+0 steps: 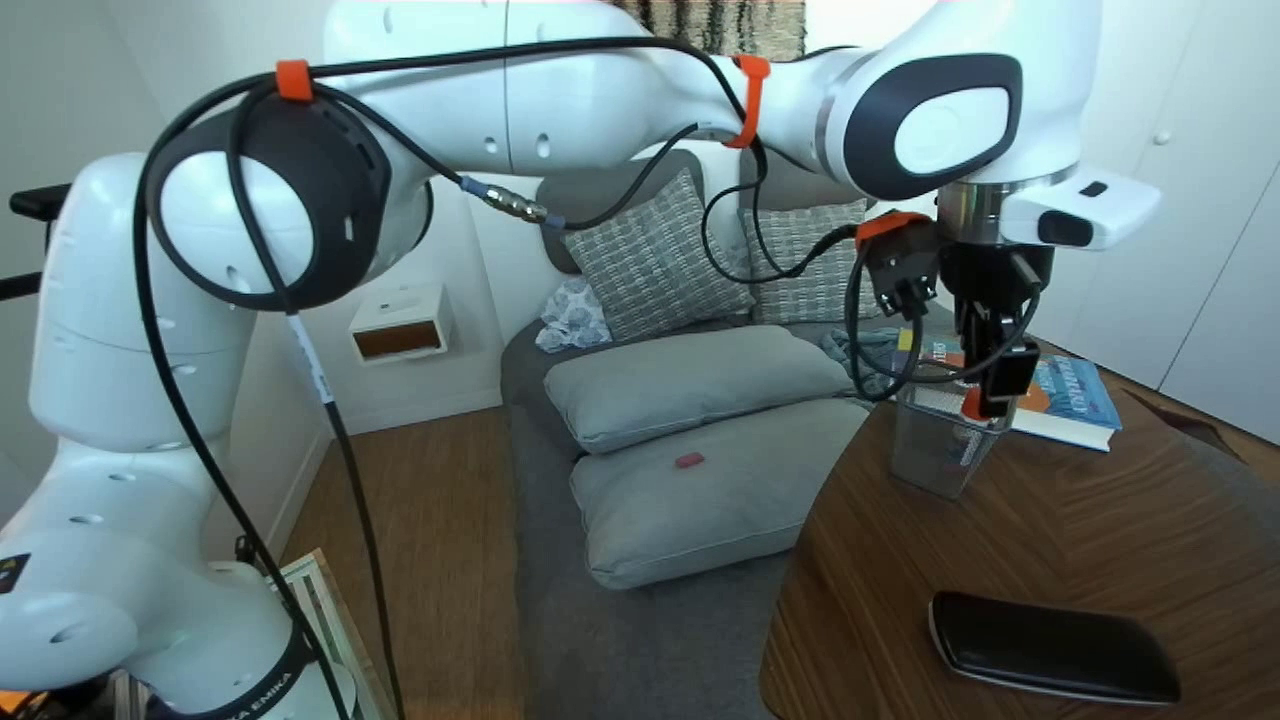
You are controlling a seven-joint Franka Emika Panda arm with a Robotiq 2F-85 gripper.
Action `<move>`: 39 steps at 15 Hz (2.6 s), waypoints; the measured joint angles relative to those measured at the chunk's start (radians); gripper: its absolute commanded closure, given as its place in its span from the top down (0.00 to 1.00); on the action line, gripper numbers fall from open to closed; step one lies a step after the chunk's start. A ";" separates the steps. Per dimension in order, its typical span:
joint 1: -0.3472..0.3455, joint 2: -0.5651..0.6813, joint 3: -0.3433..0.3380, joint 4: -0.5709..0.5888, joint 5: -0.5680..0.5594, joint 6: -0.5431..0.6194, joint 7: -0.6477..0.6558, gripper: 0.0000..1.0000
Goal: Put the glue stick on the table
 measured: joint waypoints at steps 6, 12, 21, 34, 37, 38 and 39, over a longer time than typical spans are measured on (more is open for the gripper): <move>0.000 0.020 0.001 0.027 0.009 0.000 0.064 0.55; 0.000 0.053 0.002 0.052 0.012 0.000 0.093 0.46; 0.001 0.063 0.003 0.075 0.012 -0.007 0.081 0.08; 0.029 -0.255 0.002 -0.096 -0.009 -0.042 -0.154 0.08; 0.036 -0.352 0.000 -0.221 -0.041 -0.018 -0.154 0.08; 0.037 -0.385 0.000 -0.268 -0.051 -0.009 -0.154 0.08; 0.037 -0.417 0.000 -0.316 -0.064 0.003 -0.155 0.08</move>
